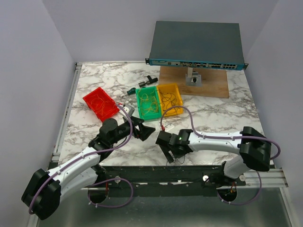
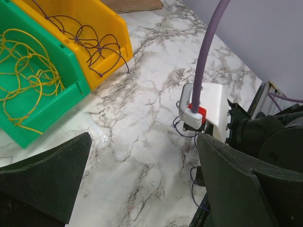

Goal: Untangle the cables
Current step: Pick up the cable at the center of the board.

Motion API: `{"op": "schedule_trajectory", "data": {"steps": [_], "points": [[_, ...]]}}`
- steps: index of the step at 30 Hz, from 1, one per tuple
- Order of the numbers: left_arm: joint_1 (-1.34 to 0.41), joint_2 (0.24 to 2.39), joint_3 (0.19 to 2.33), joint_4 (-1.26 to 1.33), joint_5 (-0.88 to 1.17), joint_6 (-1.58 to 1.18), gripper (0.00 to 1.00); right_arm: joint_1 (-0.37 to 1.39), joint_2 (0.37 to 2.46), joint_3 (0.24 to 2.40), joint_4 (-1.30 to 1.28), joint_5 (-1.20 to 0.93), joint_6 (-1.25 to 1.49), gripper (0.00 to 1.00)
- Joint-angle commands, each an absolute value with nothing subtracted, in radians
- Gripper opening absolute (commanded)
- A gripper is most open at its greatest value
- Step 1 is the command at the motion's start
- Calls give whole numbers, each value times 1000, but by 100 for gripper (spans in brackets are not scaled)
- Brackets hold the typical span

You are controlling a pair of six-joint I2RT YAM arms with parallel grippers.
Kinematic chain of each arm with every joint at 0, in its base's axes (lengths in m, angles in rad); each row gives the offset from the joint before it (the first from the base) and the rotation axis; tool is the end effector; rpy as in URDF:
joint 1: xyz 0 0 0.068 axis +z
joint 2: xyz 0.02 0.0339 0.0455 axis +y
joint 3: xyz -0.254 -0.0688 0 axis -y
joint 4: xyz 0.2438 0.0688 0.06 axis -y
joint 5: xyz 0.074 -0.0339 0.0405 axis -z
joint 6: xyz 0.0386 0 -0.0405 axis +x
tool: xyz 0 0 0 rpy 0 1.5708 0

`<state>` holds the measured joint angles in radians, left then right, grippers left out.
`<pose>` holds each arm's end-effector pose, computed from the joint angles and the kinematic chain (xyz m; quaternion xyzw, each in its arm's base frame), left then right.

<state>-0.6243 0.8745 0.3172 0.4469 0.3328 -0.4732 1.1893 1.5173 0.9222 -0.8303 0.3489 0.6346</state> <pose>0.1594 -0.1304 0.2182 0.1656 0.7243 -0.4484 0.4969 0.1083 0.2345 0.1710 -0.2568 0.9481 -0.0494 0.1807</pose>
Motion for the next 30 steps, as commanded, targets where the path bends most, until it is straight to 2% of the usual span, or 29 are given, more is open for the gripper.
{"op": "schedule_trajectory", "data": {"steps": [1,8,12,14,15,16,18,20,23,28,29,30], "points": [[-630,876,327,455,333,-456,97,1162,1564,895,-807,302,630,100],[-630,873,327,453,331,-457,97,1061,1573,857,-717,249,611,98],[-630,873,329,451,333,-457,97,1046,1569,841,-668,217,601,78],[-630,873,330,449,332,-456,98,1030,1567,826,-654,225,609,77],[-630,872,330,448,331,-456,98,1025,1566,823,-651,228,610,72],[-630,872,329,448,332,-456,97,1021,1564,822,-644,227,611,61],[-630,872,330,446,332,-456,97,1016,1553,812,-623,224,615,45],[-630,871,330,444,329,-456,97,1012,1538,800,-601,210,619,35],[-630,870,330,442,329,-453,97,1009,1516,797,-611,233,642,1],[-630,874,329,444,329,-454,98,1009,1425,842,-674,251,653,2],[-630,875,330,445,329,-454,97,1009,1402,856,-684,235,644,14],[-630,877,331,445,329,-454,98,1010,1385,869,-702,231,637,39]]}}
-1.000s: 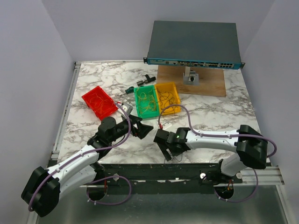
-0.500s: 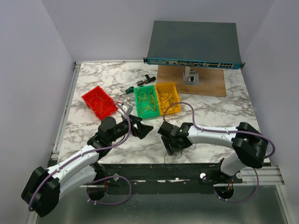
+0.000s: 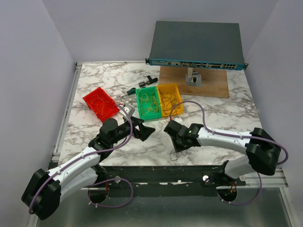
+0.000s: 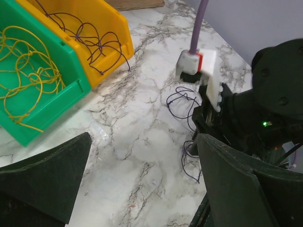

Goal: Untangle the cables
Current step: Pick up the cable at the center of the board.

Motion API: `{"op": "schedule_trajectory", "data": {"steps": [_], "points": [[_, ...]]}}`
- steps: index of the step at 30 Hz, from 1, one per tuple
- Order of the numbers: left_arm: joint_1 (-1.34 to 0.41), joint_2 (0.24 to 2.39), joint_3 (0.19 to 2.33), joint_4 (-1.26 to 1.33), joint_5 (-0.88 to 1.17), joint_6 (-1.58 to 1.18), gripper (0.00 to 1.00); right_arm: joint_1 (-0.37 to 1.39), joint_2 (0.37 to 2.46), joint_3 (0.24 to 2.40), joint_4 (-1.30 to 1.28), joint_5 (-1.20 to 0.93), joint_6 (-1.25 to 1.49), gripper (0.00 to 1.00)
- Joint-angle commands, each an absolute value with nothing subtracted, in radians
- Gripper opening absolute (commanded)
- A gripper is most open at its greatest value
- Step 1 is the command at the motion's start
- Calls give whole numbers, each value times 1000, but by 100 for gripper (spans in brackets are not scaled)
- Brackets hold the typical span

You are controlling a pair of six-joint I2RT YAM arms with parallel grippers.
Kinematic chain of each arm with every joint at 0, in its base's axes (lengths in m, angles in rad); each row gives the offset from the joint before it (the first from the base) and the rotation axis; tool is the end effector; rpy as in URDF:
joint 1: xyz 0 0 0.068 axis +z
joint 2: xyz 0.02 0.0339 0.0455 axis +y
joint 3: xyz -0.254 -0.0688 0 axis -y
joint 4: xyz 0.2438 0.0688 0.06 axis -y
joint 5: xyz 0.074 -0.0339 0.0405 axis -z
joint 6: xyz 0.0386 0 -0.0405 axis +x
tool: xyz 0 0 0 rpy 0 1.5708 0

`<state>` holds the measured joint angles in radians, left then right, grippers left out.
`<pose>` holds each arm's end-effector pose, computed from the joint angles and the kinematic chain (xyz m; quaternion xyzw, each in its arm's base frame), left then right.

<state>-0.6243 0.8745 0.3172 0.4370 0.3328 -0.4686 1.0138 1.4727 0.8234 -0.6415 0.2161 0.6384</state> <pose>0.1593 -0.1303 0.2171 0.1669 0.7272 -0.4458 0.4945 0.1426 0.2133 0.1593 -0.1689 0.9700 0.0296 0.1725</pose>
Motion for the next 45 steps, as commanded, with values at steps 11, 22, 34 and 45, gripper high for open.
{"op": "schedule_trajectory", "data": {"steps": [11,22,34,45], "points": [[-630,885,333,449,337,-453,97,930,1372,927,-816,383,632,100],[-654,954,324,523,484,-510,97,643,1391,827,-516,99,520,100],[-890,983,342,255,450,-854,90,649,1464,821,-590,-50,488,100],[-1041,1287,459,182,431,-932,74,650,1455,843,-609,-65,464,100]]}}
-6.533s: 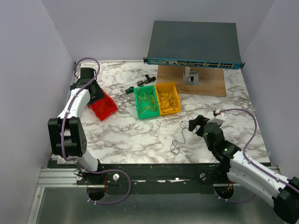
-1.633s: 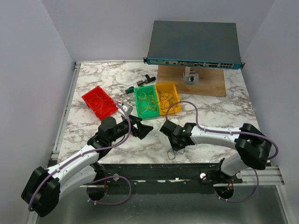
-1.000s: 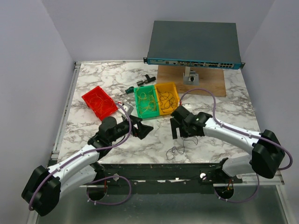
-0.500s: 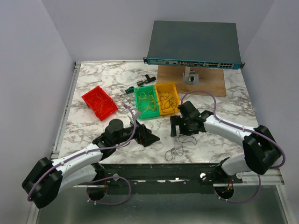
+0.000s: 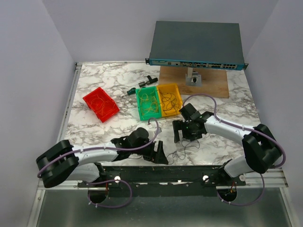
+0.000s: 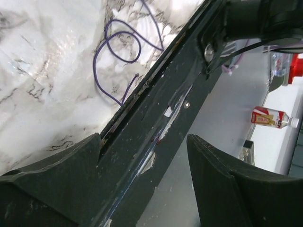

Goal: Untangle the cables
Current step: Pick up the cable at the center of the board.

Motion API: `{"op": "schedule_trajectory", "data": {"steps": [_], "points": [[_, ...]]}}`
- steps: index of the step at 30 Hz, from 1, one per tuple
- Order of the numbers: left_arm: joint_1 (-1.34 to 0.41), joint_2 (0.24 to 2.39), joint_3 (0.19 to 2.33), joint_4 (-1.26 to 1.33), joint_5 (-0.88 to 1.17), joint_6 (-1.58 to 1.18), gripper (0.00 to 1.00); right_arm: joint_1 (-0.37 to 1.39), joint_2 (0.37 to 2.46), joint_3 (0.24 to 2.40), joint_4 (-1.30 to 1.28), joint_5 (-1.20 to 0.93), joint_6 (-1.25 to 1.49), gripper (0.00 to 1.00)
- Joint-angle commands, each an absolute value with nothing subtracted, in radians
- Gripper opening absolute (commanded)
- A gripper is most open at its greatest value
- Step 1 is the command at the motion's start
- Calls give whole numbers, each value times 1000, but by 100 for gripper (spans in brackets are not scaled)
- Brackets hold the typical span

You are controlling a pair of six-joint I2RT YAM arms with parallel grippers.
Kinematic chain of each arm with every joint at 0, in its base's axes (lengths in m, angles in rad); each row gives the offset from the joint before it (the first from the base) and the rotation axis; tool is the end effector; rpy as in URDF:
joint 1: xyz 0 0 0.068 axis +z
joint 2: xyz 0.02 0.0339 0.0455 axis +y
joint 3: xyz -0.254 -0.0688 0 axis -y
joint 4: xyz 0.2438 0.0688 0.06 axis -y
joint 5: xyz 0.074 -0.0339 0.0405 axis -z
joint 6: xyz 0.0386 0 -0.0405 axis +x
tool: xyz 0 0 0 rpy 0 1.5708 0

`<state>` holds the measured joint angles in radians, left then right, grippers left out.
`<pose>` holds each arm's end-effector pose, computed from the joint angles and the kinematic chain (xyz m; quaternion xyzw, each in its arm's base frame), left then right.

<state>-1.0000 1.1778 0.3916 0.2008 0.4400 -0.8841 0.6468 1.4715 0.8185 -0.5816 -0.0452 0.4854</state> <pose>0.1095 -0.2009 0.1578 0.1529 0.8524 -0.4864 0.1160 0.2081 0.1593 0.1595 -0.0832 0.9821 0.1085 0.1292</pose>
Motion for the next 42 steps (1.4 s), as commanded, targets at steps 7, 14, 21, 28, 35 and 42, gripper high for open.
{"op": "schedule_trajectory", "data": {"steps": [7,14,21,28,35,42], "points": [[-1047,1481,533,248,440,-980,67,650,1422,841,-607,-83,465,100],[-1049,1589,588,309,412,-1033,46,651,1383,832,-619,-109,484,100],[-1046,1662,632,315,354,-1039,0,651,1384,826,-629,-124,490,100],[-965,1634,627,320,359,-998,0,652,1330,820,-649,-137,500,98],[-859,1581,637,255,378,-907,0,661,1349,818,-631,-180,481,97],[-818,1592,704,163,382,-829,0,666,1383,807,-563,-213,468,98]]}}
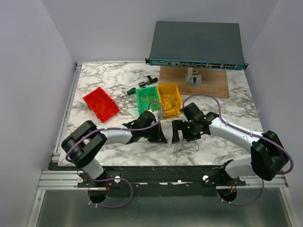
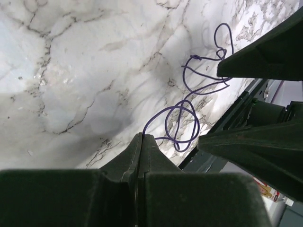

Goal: Untangle the cables
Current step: Pick up the cable at the center of the board.

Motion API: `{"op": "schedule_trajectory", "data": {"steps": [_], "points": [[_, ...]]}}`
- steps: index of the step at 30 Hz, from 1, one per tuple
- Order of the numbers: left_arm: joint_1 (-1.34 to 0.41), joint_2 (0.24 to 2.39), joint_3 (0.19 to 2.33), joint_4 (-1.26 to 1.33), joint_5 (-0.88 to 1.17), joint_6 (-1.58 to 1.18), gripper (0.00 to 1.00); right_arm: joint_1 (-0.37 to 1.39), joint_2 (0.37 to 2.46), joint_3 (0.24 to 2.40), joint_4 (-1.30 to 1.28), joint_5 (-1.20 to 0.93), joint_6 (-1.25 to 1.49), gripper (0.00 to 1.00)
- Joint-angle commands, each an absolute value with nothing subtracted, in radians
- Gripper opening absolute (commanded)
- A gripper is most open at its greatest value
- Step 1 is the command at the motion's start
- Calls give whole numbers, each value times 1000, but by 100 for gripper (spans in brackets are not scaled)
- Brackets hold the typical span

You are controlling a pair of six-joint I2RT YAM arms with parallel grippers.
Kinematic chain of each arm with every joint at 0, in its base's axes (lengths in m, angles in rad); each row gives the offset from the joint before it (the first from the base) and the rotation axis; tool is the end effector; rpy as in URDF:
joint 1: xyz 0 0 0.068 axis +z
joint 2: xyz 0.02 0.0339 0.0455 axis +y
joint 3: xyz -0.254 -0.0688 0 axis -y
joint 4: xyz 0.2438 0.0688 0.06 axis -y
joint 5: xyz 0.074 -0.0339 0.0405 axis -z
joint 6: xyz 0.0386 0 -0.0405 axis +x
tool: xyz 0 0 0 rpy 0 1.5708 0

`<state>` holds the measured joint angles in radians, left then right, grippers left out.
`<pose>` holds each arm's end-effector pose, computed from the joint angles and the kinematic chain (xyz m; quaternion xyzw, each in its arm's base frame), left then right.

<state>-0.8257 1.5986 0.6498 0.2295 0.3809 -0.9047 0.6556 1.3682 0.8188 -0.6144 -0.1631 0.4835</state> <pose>0.1932 -0.2306 0.1319 0.0428 0.8967 -0.4205 0.1317 0.1963 0.1589 0.1832 -0.1003 0.9711 0.1758 0.1266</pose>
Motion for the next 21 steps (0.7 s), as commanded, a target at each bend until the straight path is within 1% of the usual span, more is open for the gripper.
{"op": "schedule_trajectory", "data": {"steps": [1,7,10,12,18,20,21], "points": [[-816,1597,712,160,383,-825,0,666,1390,804,-558,-204,471,98],[-817,1643,738,172,406,-822,0,669,1414,786,-516,-176,490,99],[-816,1669,745,189,425,-829,0,669,1429,781,-510,-156,505,98],[-820,1686,748,200,428,-834,0,669,1447,781,-519,-124,511,93],[-833,1719,762,243,437,-865,0,675,1472,778,-529,-84,524,68],[-836,1721,764,251,434,-869,0,679,1480,776,-524,-86,527,64],[-836,1720,764,251,431,-871,0,682,1484,774,-520,-91,528,64]]}}
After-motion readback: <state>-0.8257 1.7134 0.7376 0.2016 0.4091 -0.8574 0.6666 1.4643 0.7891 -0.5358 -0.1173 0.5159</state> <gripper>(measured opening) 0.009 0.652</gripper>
